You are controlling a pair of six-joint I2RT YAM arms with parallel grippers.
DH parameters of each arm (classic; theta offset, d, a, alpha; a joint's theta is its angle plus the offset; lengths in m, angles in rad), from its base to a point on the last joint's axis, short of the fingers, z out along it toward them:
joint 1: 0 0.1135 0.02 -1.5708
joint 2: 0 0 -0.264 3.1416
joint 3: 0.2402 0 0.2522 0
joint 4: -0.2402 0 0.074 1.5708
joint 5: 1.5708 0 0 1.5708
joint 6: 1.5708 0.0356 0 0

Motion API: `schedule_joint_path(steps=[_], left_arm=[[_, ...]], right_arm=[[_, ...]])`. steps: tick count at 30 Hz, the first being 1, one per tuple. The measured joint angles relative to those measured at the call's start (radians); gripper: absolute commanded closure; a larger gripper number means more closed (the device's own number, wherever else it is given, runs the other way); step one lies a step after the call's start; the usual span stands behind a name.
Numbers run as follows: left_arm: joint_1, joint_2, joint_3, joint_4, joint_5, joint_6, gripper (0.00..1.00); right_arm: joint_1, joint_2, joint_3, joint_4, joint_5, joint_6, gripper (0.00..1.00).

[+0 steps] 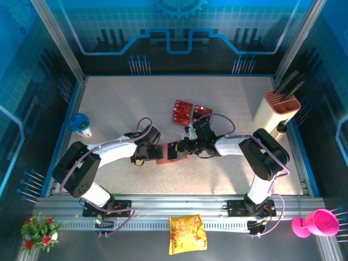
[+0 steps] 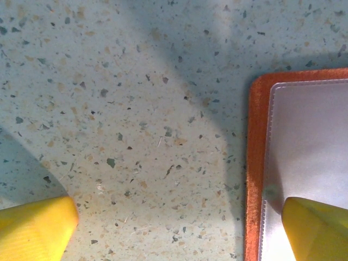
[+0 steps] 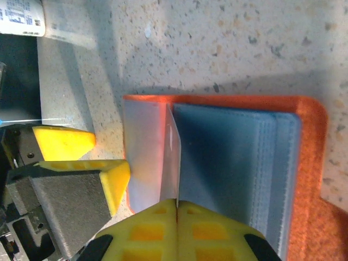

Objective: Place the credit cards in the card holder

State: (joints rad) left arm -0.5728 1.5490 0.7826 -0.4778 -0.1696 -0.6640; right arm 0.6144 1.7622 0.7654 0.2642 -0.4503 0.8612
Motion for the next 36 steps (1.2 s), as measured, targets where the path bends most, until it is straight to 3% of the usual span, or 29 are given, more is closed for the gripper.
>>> schedule_joint_path(steps=[25, 30, 36], left_arm=[[-0.001, 0.008, 0.001, 0.0, -0.007, 0.001, 0.01], [-0.001, 0.008, 0.002, 0.0, -0.007, 0.005, 0.01], [-0.001, 0.01, 0.002, 0.0, -0.007, 0.005, 0.01]], right_arm=[[0.001, 0.089, 0.153, -0.185, -0.04, -0.08, 1.0], [0.002, 0.099, 0.203, -0.271, -0.048, -0.128, 0.68], [0.0, 0.069, 0.238, -0.407, -0.01, -0.196, 0.65]])
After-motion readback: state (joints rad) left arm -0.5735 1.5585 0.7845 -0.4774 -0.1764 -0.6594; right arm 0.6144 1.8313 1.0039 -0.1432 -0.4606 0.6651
